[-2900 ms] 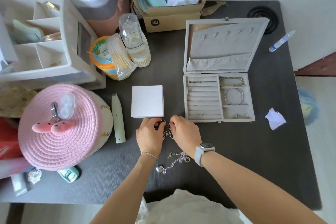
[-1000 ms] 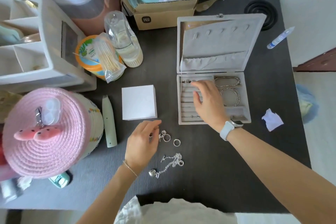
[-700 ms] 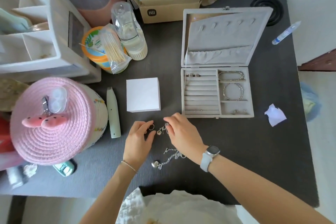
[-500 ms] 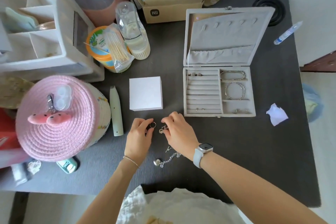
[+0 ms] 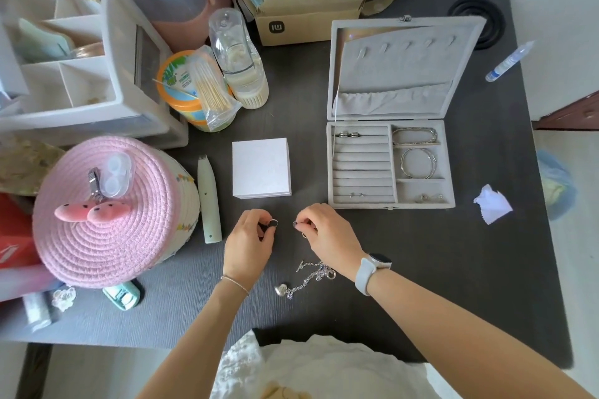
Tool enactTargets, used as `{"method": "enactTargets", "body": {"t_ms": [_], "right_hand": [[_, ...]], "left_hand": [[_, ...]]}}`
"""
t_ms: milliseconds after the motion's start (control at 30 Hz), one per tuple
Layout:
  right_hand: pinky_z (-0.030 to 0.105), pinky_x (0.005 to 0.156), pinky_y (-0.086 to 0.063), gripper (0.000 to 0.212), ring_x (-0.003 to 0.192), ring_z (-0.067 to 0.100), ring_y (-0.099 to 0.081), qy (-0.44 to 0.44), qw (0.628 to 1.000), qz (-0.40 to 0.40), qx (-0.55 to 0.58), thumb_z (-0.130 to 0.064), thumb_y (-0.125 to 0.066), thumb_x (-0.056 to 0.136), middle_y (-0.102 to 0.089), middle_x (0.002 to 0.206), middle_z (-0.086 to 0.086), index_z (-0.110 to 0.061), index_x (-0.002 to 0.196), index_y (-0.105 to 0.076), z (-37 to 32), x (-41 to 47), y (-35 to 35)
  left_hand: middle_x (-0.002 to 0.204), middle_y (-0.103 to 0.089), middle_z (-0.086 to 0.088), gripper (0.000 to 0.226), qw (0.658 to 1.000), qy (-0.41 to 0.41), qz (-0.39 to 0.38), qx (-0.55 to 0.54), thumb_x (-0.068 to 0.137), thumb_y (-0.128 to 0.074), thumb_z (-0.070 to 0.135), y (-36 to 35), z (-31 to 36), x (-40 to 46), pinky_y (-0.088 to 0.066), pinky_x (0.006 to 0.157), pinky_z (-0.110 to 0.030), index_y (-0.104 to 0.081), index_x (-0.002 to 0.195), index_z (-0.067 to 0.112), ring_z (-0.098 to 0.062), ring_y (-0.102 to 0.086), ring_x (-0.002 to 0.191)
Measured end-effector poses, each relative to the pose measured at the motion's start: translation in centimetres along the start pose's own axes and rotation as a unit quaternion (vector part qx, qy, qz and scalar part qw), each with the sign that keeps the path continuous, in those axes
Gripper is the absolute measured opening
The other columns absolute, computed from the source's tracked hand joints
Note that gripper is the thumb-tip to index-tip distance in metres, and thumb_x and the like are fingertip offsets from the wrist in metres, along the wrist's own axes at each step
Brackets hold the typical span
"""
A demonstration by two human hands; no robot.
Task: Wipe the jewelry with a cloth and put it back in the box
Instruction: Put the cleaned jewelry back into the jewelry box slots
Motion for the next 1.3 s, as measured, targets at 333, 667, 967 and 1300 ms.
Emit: {"method": "enactTargets", "body": {"t_ms": [333, 667, 967, 1300], "right_hand": [[0.004, 0.066, -0.041, 0.008, 0.067, -0.009, -0.058, -0.125, 0.955, 0.017, 0.269, -0.010, -0.061, 0.084, -0.063, 0.072, -0.016, -0.015, 0.081, -0.067, 0.2, 0.2, 1.8], [0.025, 0.073, -0.045, 0.016, 0.075, 0.012, -0.054, -0.204, 0.887, 0.091, 0.404, -0.010, -0.054, 0.088, -0.058, 0.076, -0.001, -0.020, 0.076, -0.055, 2.4, 0.1, 4.2], [0.025, 0.070, -0.044, 0.011, 0.074, 0.018, -0.056, -0.166, 0.955, 0.232, 0.080, -0.012, -0.058, 0.086, -0.064, 0.080, 0.007, -0.002, 0.086, -0.061, 7.3, 2.8, 13.2], [0.028, 0.064, -0.040, 0.013, 0.079, 0.025, -0.058, -0.165, 0.952, 0.256, -0.018, -0.015, -0.057, 0.086, -0.067, 0.080, 0.009, -0.004, 0.081, -0.062, 8.5, 3.5, 13.9]], "left_hand": [[0.094, -0.061, 0.005, 0.029, 0.991, -0.099, -0.041, -0.085, 0.077, -0.064, 0.016, -1.0, 3.7, -0.3, -0.042, 0.064, -0.008, -0.066, 0.106, 0.013, -0.005, -0.051, 0.073], [0.079, -0.066, 0.008, 0.015, 0.966, 0.041, -0.023, -0.255, 0.083, -0.062, 0.006, -0.5, 4.7, 0.8, -0.047, 0.070, -0.013, -0.071, 0.082, 0.019, 0.002, -0.060, 0.069], [0.055, -0.061, 0.005, 0.025, 0.857, 0.183, -0.105, -0.470, 0.087, -0.046, -0.005, -3.1, 7.9, 2.4, -0.047, 0.055, -0.017, -0.063, 0.086, 0.014, -0.007, -0.054, 0.048], [0.079, -0.065, -0.008, 0.018, 0.825, 0.202, -0.179, -0.497, 0.095, -0.042, 0.008, -5.5, 9.6, 2.8, -0.054, 0.061, -0.015, -0.060, 0.095, 0.004, -0.006, -0.066, 0.059]]}}
Point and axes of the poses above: each hand's wrist, its own x-axis towards the middle knuckle, its own y-axis out of the back of the hand, z = x × y, the point moved 8 cm from there along x, towards the middle knuckle
